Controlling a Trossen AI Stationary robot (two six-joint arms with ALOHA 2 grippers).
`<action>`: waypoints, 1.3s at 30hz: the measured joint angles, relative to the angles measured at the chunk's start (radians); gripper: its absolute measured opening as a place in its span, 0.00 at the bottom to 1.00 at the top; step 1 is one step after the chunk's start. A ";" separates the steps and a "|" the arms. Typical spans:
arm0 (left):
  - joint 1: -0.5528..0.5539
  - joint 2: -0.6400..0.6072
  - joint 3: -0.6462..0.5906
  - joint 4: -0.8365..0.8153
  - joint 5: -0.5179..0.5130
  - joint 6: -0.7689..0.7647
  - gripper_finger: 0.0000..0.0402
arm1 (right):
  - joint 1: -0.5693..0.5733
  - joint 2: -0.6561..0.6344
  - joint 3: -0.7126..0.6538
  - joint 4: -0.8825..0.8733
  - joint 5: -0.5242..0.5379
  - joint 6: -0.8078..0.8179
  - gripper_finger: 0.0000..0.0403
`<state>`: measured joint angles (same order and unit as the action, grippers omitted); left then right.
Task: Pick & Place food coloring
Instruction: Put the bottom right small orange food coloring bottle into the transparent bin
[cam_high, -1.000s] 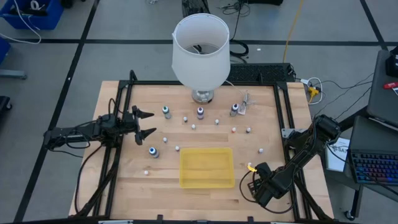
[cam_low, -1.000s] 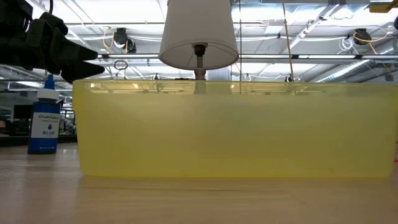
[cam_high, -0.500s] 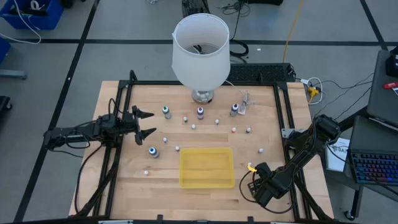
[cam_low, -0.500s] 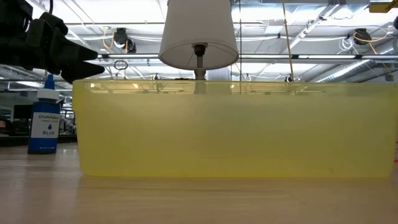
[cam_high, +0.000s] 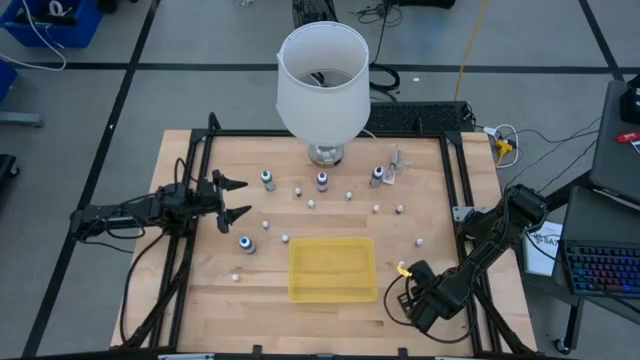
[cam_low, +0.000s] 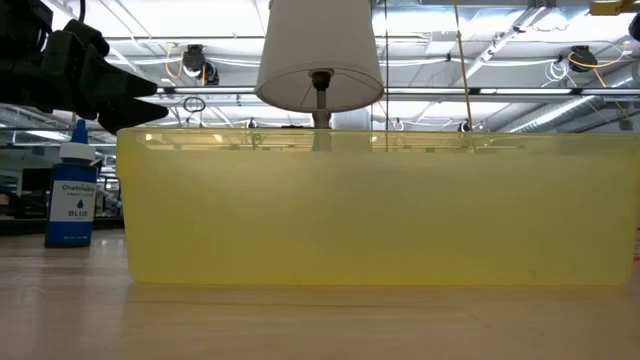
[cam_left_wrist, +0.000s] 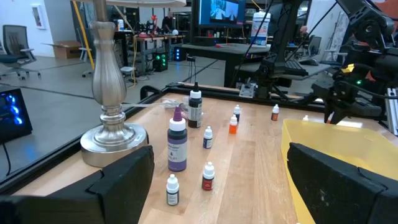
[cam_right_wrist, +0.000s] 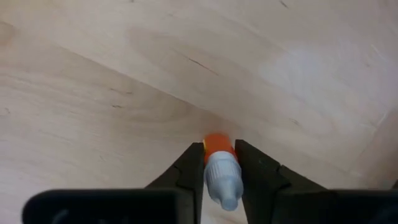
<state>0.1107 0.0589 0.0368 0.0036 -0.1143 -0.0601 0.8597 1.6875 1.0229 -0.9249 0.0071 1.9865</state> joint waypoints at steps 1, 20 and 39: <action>0.000 0.000 0.000 0.000 0.000 0.000 0.91 | 0.000 0.000 0.000 0.000 0.005 -0.011 0.17; 0.000 0.000 0.000 0.000 0.000 0.000 0.91 | -0.046 -0.135 0.149 -0.043 0.575 -0.418 0.15; 0.000 0.000 0.000 0.000 0.000 0.000 0.91 | -0.579 -0.155 0.409 0.217 0.241 -1.316 0.15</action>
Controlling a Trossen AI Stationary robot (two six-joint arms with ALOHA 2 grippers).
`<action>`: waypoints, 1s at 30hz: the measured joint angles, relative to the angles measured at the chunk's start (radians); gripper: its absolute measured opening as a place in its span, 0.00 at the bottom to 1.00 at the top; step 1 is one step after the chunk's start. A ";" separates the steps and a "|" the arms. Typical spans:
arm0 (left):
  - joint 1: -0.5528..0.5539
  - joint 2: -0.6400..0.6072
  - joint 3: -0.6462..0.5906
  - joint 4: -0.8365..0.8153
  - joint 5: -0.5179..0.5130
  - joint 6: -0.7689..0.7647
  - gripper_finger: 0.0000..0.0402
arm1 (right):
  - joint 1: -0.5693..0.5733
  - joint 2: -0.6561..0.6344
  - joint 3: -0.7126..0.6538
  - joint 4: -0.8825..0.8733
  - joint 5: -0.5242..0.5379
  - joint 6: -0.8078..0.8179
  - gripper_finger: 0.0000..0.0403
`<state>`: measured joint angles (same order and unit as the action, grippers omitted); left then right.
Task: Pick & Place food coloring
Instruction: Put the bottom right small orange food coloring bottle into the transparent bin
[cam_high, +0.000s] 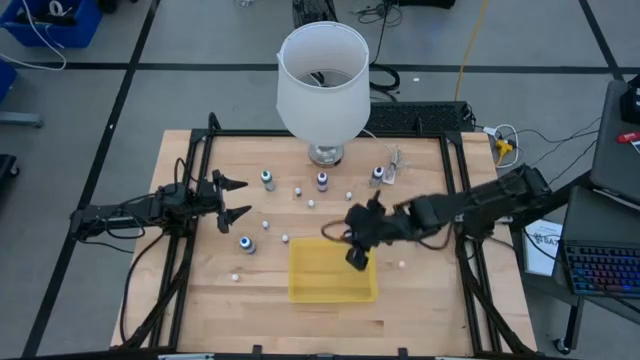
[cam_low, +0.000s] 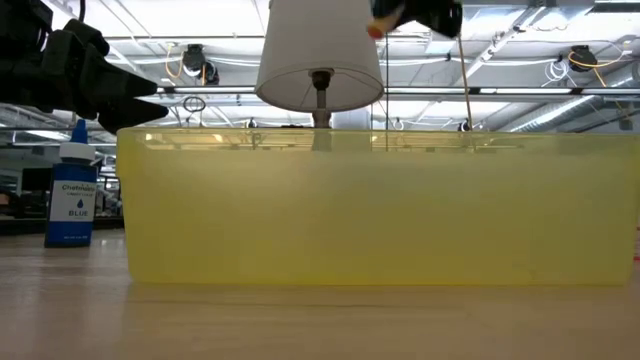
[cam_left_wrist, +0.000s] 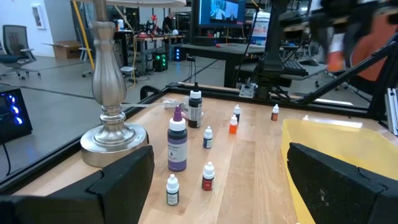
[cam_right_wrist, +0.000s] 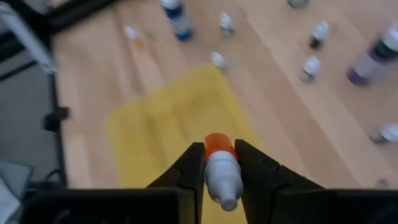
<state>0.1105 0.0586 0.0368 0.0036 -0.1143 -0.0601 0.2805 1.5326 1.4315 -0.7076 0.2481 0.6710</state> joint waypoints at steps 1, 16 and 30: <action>0.000 0.000 0.000 0.000 0.000 0.000 0.91 | -0.018 0.004 0.000 -0.031 -0.012 0.006 0.15; 0.000 0.000 0.000 0.001 0.000 0.000 0.91 | -0.018 0.345 0.060 -0.134 -0.149 -0.003 0.15; 0.000 0.000 0.000 0.000 0.001 0.000 0.91 | 0.003 0.478 0.069 -0.221 -0.144 0.062 0.15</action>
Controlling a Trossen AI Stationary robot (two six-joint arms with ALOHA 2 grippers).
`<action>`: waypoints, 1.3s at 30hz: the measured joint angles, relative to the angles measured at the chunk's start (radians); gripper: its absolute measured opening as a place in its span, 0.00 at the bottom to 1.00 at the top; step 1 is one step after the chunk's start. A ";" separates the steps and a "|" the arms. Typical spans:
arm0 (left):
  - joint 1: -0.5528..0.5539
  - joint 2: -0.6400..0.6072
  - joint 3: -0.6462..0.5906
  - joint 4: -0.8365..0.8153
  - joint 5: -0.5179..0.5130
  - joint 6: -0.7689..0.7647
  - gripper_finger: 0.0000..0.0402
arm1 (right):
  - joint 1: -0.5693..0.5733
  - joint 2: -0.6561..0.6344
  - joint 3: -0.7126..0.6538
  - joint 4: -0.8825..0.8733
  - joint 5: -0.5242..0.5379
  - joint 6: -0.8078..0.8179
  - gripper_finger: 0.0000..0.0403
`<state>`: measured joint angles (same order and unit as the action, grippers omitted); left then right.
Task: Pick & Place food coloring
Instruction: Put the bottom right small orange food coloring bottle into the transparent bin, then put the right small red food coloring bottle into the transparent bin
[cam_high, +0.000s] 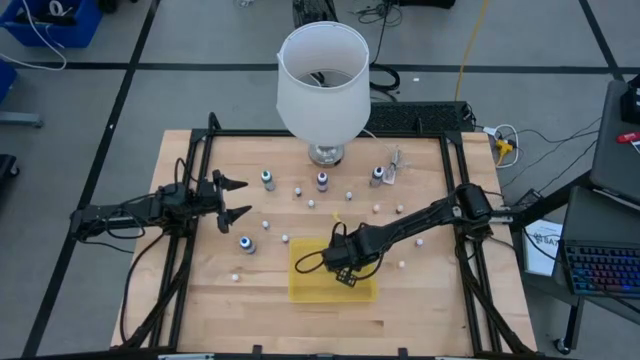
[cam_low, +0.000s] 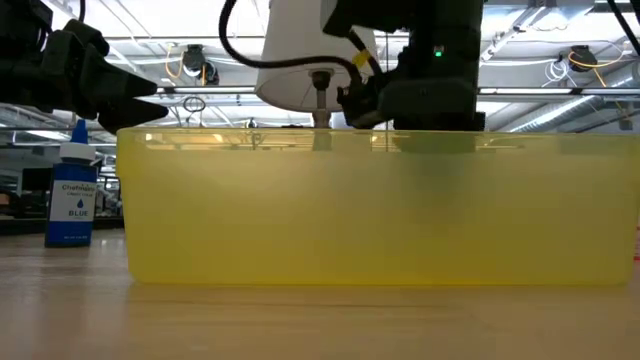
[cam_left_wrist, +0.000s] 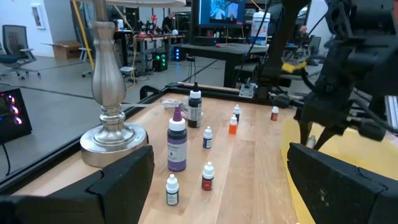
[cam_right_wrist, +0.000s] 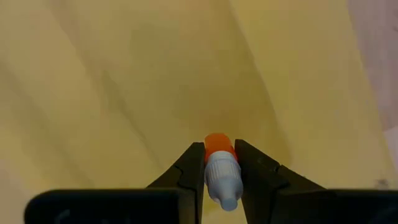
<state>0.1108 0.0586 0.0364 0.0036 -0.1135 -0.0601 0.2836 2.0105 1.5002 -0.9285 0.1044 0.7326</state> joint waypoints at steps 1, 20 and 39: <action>0.000 0.000 0.000 0.000 0.000 0.000 0.91 | 0.000 0.002 -0.006 0.001 -0.001 0.000 0.15; 0.000 0.000 0.000 0.000 0.000 0.000 0.91 | 0.000 0.000 -0.028 0.037 -0.041 0.023 0.31; 0.000 0.000 0.000 -0.001 0.000 0.000 0.91 | 0.006 -0.140 -0.028 -0.131 -0.055 0.177 0.40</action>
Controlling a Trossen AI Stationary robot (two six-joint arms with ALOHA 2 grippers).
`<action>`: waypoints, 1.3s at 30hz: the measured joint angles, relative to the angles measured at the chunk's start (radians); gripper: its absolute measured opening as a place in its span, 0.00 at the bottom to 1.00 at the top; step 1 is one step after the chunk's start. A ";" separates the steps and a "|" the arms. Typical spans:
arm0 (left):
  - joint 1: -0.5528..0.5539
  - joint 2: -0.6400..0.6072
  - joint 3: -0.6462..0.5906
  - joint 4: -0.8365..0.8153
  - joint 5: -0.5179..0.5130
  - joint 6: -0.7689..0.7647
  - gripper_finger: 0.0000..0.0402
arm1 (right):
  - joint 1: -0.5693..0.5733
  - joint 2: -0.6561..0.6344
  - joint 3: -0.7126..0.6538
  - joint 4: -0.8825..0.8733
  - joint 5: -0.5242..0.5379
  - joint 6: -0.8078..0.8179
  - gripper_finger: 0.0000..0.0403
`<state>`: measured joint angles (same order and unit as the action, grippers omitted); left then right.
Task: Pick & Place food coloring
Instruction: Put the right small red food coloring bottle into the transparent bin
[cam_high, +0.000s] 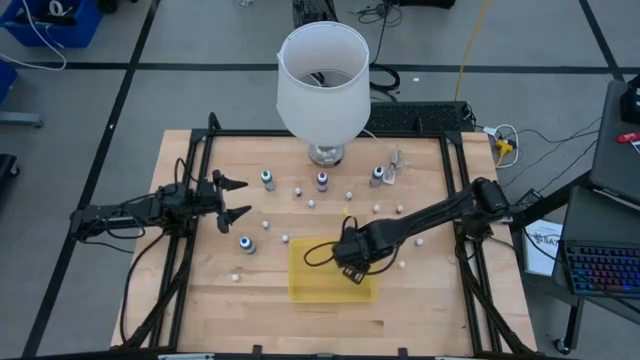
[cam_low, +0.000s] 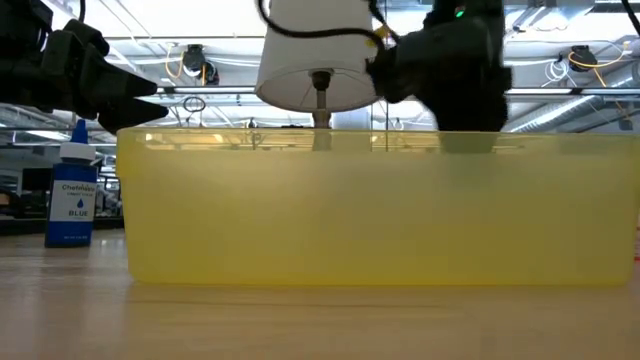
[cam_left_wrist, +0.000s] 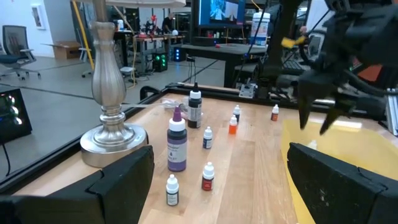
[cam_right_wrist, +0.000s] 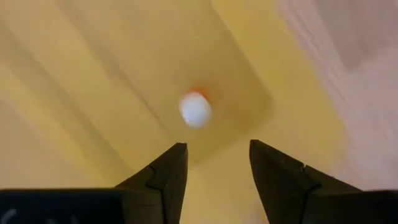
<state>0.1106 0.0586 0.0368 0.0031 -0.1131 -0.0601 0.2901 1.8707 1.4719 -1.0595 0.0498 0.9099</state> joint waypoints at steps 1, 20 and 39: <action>0.000 0.000 0.000 -0.001 0.000 0.000 0.91 | 0.004 -0.014 0.000 -0.039 -0.002 0.022 0.40; 0.000 0.000 0.000 0.000 0.003 0.000 0.91 | 0.137 -0.242 -0.117 -0.467 0.062 0.350 0.40; 0.000 0.000 0.000 0.001 0.003 0.000 0.91 | 0.079 -0.611 -0.665 -0.060 0.079 0.465 0.54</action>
<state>0.1106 0.0586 0.0366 0.0036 -0.1097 -0.0599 0.3691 1.2594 0.8070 -1.1198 0.1291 1.3750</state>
